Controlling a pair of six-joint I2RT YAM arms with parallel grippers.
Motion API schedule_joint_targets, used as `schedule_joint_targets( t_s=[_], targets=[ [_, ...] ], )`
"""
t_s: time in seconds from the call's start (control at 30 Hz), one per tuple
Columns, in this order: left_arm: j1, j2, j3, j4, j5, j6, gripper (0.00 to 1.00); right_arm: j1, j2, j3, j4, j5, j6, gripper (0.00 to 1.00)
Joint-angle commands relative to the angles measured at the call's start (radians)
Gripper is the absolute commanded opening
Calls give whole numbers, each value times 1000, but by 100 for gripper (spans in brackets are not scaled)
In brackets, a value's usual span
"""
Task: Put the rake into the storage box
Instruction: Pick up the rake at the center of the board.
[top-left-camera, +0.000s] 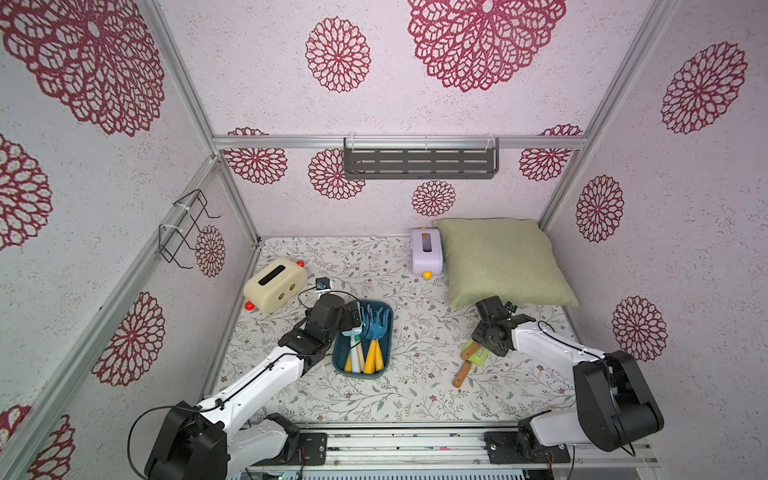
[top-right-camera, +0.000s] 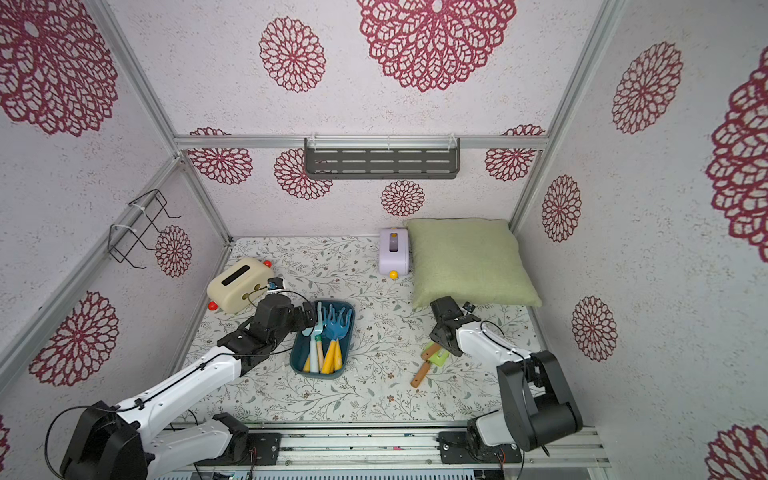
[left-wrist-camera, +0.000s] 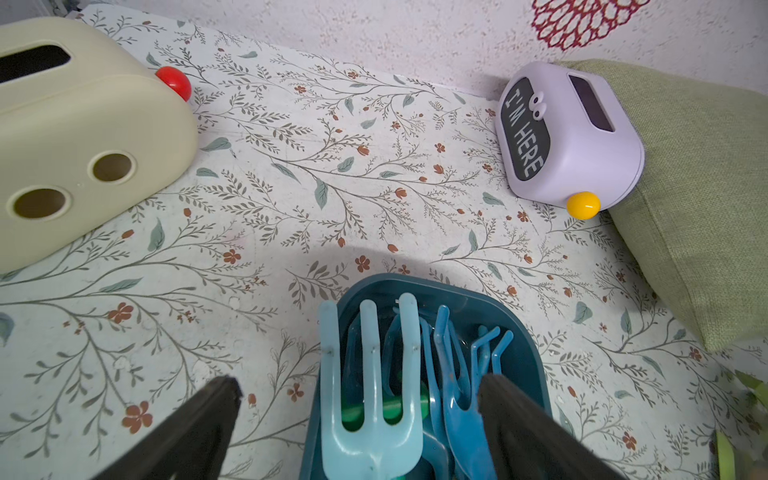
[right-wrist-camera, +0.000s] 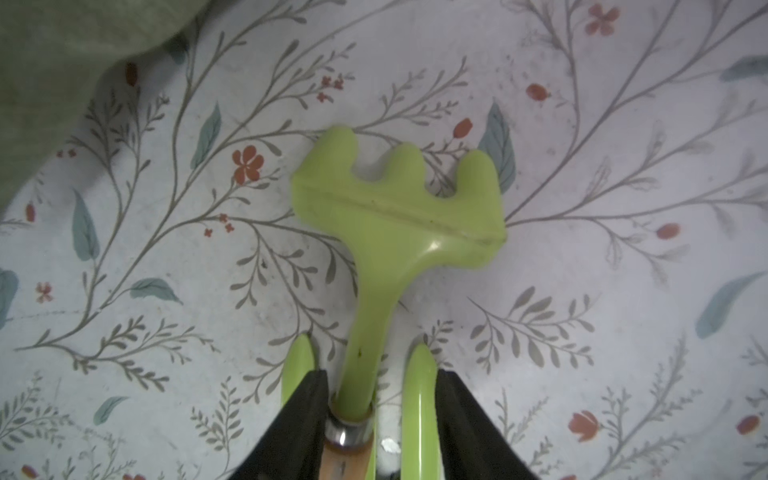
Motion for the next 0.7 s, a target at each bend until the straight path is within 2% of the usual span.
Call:
schedule_joint_targets(
  t_s=[0.0,0.27,0.67],
  targets=[
    [1,-13,-11,26,-2,17,97,-12,32,32,21,-12,-2,44],
    [1,-7,-10,30,-1,20,97,-18,78,37,41,-49,-5,38],
    [2,-17,-14,33,1,19,97,-18,-66,1,27,-73,-1,12]
  ],
)
